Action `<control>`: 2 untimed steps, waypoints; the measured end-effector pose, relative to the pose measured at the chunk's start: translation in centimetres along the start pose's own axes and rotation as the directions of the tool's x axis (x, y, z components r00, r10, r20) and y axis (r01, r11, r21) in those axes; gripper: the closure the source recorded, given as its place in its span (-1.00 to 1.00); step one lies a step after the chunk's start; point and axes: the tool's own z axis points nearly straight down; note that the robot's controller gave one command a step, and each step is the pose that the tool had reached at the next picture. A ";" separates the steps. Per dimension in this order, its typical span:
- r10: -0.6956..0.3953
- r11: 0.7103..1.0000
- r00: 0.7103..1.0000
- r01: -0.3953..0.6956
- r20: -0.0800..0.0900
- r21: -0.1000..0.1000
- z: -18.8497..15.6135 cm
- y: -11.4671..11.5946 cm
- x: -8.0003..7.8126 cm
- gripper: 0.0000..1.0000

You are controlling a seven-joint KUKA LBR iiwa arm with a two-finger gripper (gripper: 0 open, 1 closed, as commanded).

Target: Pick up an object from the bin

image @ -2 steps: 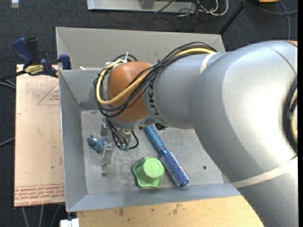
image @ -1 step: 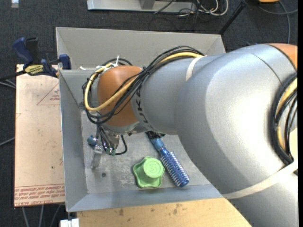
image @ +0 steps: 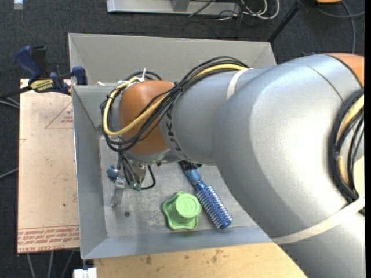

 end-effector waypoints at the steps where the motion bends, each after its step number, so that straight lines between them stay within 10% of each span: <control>1: 0.001 1.000 1.000 -0.001 0.000 -0.002 0.0 0.0 0.0 -1.00; 2: 0.001 1.000 1.000 -0.001 0.000 -0.002 0.0 0.1 0.0 1.00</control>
Offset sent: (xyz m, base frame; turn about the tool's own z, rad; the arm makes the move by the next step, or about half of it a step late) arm 0.0000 0.0000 0.0000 0.0000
